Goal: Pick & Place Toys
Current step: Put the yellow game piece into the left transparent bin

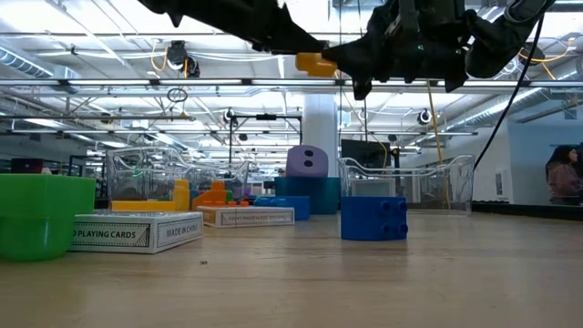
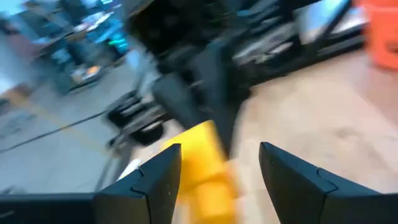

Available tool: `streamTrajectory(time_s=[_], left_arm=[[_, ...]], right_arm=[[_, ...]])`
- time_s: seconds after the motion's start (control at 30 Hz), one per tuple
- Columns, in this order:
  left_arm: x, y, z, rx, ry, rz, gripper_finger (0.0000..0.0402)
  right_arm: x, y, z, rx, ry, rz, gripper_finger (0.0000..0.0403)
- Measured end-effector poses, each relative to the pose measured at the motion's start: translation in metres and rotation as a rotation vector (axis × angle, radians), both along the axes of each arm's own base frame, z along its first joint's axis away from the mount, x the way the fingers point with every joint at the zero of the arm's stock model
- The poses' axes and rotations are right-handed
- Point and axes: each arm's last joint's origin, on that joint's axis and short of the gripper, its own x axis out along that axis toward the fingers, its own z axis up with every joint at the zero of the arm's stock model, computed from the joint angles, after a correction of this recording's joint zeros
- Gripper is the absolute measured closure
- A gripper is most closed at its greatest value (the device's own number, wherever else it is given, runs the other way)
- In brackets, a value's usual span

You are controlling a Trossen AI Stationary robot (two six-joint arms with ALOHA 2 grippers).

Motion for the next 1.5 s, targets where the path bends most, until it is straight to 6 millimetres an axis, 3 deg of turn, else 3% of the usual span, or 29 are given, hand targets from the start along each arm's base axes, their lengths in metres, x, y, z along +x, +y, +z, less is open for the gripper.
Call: streamTrajectory(time_s=[0.17, 0.37, 1.1, 1.4, 1.5], left_arm=[[0.000, 0.003, 0.001, -0.022, -0.013, 0.125, 0.0176], [-0.001, 0.008, 0.001, -0.098, -0.032, 0.155, 0.0176], [-0.001, 0.014, 0.003, -0.200, -0.051, 0.010, 0.0178], [0.000, 0.014, 0.004, -0.199, -0.060, 0.003, 0.0268], [0.000, 0.014, 0.004, -0.198, -0.062, 0.003, 0.0269]], right_arm=[[-0.001, 0.000, 0.002, -0.031, -0.011, -0.003, 0.0401], [-0.003, 0.001, 0.006, -0.091, -0.034, -0.011, 0.0401], [-0.002, 0.014, 0.014, -0.217, -0.123, 0.032, 0.0401], [-0.002, 0.014, 0.014, -0.222, -0.125, 0.025, 0.0401], [-0.002, 0.014, 0.014, -0.222, -0.125, 0.026, 0.0401]])
